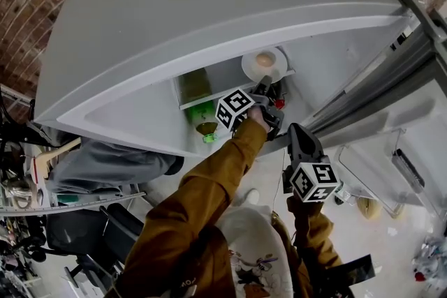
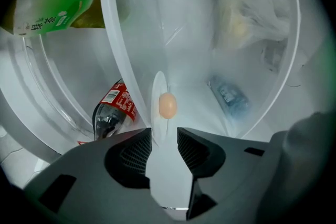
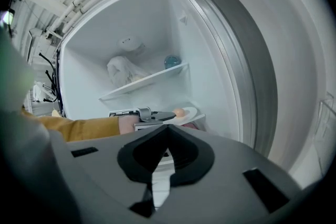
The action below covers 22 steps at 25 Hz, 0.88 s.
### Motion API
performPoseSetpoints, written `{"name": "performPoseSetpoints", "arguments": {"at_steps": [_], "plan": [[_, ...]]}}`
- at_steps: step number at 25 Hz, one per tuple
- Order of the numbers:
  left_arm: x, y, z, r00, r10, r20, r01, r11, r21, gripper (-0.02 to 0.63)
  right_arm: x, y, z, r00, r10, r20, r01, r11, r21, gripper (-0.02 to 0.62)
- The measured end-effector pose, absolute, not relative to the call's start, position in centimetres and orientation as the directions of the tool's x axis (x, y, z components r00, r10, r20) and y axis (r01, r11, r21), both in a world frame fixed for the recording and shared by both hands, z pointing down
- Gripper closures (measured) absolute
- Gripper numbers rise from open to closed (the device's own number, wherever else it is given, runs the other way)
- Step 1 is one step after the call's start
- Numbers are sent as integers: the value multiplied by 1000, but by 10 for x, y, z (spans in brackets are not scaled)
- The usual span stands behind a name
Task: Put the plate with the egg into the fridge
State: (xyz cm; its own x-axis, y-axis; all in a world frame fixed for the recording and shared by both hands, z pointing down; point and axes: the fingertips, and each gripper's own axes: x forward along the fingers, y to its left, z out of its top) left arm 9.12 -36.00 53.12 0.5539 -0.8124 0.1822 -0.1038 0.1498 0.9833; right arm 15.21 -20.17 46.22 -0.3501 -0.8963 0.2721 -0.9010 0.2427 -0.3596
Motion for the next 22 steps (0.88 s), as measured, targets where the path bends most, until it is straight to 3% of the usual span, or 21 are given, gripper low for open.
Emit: {"name": "performPoseSetpoints", "arguments": {"at_steps": [9, 17, 22], "plan": [[88, -336, 512, 604, -781, 156, -183, 55, 982, 465, 144, -196, 455, -342, -904, 255, -904, 243, -351, 591], [82, -303, 472, 660, -744, 108, -386, -212, 898, 466, 131, -191, 450, -342, -908, 242, -907, 251, -339, 591], [79, -277, 450, 702, -705, 97, -514, -407, 755, 468, 125, -187, 446, -334, -914, 229, -910, 249, -331, 591]]}}
